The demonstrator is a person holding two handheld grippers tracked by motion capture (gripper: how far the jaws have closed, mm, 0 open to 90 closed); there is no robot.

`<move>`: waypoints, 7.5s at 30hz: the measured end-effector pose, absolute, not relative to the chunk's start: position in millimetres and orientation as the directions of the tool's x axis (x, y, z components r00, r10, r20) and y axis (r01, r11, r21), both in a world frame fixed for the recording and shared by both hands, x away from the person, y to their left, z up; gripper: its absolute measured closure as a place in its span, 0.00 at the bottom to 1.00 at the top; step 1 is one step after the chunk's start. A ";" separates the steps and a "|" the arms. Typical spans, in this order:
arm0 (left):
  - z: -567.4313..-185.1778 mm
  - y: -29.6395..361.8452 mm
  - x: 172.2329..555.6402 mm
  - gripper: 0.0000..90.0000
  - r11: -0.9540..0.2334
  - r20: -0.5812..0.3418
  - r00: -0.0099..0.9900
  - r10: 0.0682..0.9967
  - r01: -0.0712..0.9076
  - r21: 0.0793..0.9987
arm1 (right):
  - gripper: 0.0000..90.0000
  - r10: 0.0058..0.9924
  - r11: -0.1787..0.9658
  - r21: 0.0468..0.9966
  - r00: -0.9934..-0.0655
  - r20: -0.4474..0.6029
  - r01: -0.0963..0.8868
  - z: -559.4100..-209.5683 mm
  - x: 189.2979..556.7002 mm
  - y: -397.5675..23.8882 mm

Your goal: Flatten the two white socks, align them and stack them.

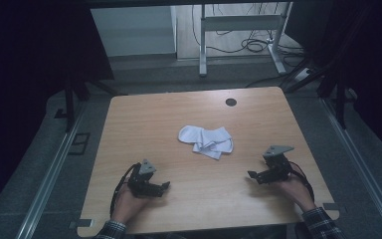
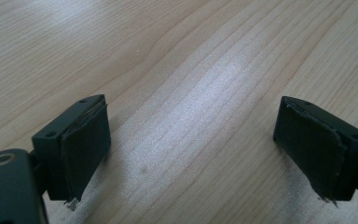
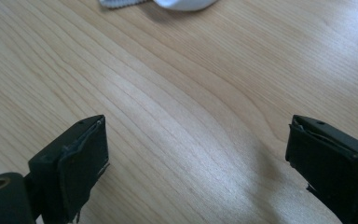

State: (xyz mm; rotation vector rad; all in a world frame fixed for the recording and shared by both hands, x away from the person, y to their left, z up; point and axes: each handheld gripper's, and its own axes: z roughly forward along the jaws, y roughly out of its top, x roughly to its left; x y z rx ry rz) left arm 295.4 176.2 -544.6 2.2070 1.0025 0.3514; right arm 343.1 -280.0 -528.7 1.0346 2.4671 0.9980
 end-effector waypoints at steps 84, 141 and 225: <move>-544.7 175.5 295.3 0.12 -0.469 -0.033 0.662 0.749 0.564 0.680 | 0.65 0.772 0.388 0.683 -0.623 0.127 0.619 -492.7 447.9 -208.2; -544.5 175.8 295.6 0.12 -0.476 -0.027 0.666 0.745 0.560 0.678 | 0.89 0.736 0.425 0.722 -0.673 0.076 0.546 -432.0 445.0 -184.7; -544.4 174.8 296.4 0.12 -0.475 -0.026 0.663 0.748 0.563 0.676 | 0.89 0.829 0.248 0.819 -0.551 0.098 0.518 -347.9 445.6 -271.6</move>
